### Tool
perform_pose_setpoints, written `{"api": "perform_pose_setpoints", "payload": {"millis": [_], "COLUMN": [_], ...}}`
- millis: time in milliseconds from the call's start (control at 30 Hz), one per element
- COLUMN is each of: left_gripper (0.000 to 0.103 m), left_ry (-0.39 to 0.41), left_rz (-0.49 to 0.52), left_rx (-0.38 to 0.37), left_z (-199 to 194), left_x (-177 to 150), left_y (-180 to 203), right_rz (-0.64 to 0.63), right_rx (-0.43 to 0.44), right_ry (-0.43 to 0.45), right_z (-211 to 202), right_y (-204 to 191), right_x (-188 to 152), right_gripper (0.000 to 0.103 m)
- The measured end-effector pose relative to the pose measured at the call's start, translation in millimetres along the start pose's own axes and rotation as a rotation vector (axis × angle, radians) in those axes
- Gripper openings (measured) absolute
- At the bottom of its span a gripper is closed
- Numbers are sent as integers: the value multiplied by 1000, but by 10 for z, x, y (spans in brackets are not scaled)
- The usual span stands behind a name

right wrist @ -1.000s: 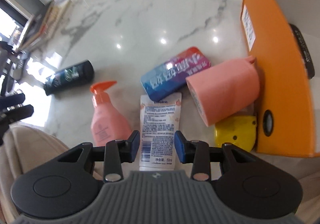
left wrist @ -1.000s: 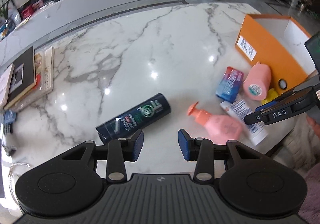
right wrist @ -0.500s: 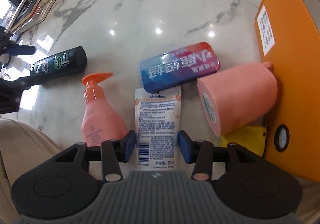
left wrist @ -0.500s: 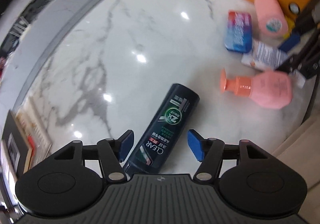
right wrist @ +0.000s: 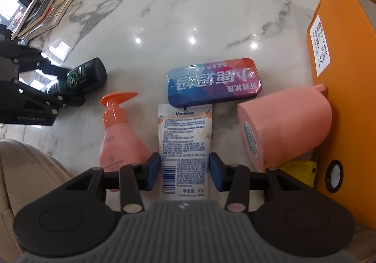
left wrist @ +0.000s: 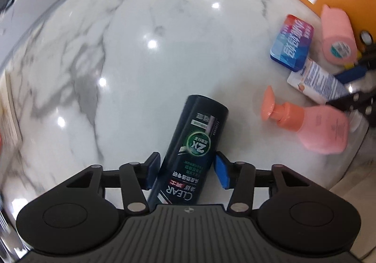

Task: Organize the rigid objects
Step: 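Grasp the dark CLEAR bottle with the left tool while the right tool grasps the Vaseline tube, then carry the CLEAR bottle and Vaseline tube over the orange box and lower them inside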

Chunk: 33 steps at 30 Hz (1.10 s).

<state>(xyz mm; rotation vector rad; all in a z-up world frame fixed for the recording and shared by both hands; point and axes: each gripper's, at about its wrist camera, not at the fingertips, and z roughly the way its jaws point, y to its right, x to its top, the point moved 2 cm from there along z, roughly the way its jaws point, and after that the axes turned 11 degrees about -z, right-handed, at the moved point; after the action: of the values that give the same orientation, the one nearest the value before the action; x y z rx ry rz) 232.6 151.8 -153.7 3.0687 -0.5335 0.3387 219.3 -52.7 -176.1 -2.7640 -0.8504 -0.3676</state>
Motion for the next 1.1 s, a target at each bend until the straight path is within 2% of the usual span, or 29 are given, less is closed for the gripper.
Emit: {"api": "perform_pose_setpoints", "payload": {"millis": [133, 200, 267, 367, 433, 567, 867, 1100], "left_gripper": [47, 47, 46, 46, 46, 46, 46, 46], "left_ry": [23, 50, 51, 72, 100, 165, 286, 371], "left_rz": [-87, -150, -217, -255, -295, -403, -461, -457], "left_rx": [-11, 14, -16, -39, -40, -93, -160, -179], "left_z": [-53, -121, -190, -299, -392, -594, -1121, -1487], "left_x": [-55, -58, -66, -87, -110, -110, -96, -27], "left_y": [59, 1, -66, -34, -23, -24, 400, 833], "right_rz": [6, 11, 10, 11, 21, 33, 40, 65], "right_rx": [15, 31, 36, 54, 81, 113, 159, 157], "right_ry": [0, -5, -12, -7, 5, 35, 120, 262], "right_z": [-17, -27, -35, -86, -139, -255, -599, -1051], "right_y": [9, 15, 12, 17, 21, 29, -3, 147], "right_x": [-31, -60, -94, -154, -174, -185, -280, -396], "right_gripper": [46, 46, 46, 46, 46, 46, 46, 46]}}
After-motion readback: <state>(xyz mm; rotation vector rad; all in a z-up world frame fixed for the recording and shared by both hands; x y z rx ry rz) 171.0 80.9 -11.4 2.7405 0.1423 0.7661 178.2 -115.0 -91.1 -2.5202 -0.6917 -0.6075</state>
